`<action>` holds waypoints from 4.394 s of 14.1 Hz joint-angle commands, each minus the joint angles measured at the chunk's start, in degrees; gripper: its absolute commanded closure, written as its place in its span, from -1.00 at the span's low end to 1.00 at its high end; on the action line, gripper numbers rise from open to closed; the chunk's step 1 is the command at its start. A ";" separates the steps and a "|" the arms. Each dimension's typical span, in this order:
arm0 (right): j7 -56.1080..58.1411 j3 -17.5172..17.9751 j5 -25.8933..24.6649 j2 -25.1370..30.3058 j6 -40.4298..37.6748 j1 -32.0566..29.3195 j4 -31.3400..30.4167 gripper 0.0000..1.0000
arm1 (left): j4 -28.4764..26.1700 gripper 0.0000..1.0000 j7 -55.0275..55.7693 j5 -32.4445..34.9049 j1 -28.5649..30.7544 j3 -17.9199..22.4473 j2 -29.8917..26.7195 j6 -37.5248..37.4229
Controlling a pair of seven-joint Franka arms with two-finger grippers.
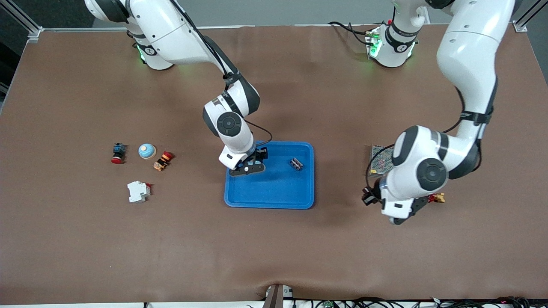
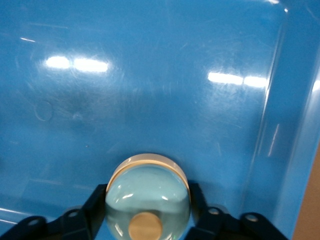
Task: Place electrolytic capacitor and blue bell in tray
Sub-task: 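Lower the bell into the tray with the right gripper while the left gripper carries, then release the capacitor in the tray with the left gripper while the right gripper reaches, then retract the left gripper while the right gripper grasps the second blue bell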
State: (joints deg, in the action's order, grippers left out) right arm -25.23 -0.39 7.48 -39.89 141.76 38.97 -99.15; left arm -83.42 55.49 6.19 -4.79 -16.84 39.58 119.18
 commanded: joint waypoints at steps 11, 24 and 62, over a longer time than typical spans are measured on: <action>4.66 -0.75 -1.06 26.68 -35.63 -3.98 -0.17 -1.00 | 4.31 1.00 20.08 -0.66 -12.17 0.75 3.65 7.29; 40.32 -0.67 -9.33 44.03 -33.42 -28.31 -19.31 -1.00 | 6.51 1.00 33.10 -0.57 -20.69 3.12 9.98 13.35; 66.37 -0.31 -9.42 24.51 10.55 -36.77 -41.48 -1.00 | 6.16 -1.00 -25.76 -0.57 5.92 4.62 -20.86 -24.16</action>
State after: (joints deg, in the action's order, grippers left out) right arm 40.78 -0.64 -3.33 -15.27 151.37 2.10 -140.06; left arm -75.45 33.04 6.13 -0.11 -12.24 20.77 96.11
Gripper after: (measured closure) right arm 0.000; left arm 0.000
